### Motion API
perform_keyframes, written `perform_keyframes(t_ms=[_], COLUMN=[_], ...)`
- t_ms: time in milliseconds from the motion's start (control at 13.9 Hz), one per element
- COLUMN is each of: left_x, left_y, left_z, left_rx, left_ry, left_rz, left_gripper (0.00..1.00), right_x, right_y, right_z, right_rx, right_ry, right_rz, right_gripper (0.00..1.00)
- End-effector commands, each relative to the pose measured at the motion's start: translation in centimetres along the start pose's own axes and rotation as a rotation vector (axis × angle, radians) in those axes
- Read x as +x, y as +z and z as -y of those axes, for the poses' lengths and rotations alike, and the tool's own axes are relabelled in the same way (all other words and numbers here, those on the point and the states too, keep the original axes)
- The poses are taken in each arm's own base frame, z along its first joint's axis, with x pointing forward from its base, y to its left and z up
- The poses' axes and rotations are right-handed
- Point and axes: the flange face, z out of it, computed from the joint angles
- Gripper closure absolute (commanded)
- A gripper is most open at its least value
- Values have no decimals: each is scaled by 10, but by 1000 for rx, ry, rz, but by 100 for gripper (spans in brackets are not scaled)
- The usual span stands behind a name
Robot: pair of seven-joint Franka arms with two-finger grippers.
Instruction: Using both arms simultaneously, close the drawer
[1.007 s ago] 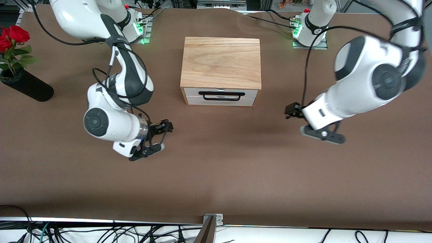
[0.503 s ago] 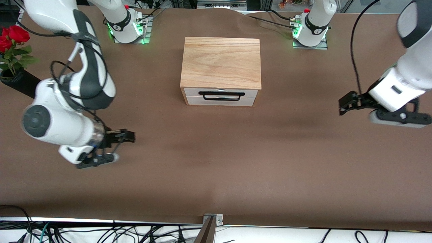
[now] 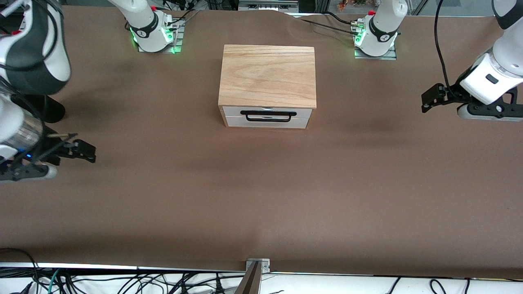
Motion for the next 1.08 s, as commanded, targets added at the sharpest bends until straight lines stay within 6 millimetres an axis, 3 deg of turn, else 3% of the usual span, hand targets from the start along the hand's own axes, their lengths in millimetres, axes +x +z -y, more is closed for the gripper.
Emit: perform_keyframes(t_ms=[0,216,431,575,647,1007], left_x=[-6,-5,-4,-4,-4,-3], left_y=[-3,-4,-5,-5,-5,-6], left_z=[-11,-6,-5,-4,-4,1], left_rx=[26,27,27,27,27,27], left_ry=[34,29,27,25,24,16], left_rz=[-17,-2,7,7,9,14], left_gripper=[0,0,0,0,0,0], right_x=[-31,-47,-59,-53,-50,-47], right_y=[-21,-37,-39,-26,-33,-29], right_z=[-4,-10,-15,-10,-9,-9], right_rx=[6,13,15,18,17,24], right_ry=[-3,6,16,8,6,7], right_rz=[-6,-18,-12,17,8,21], right_gripper=[0,0,0,0,0,0])
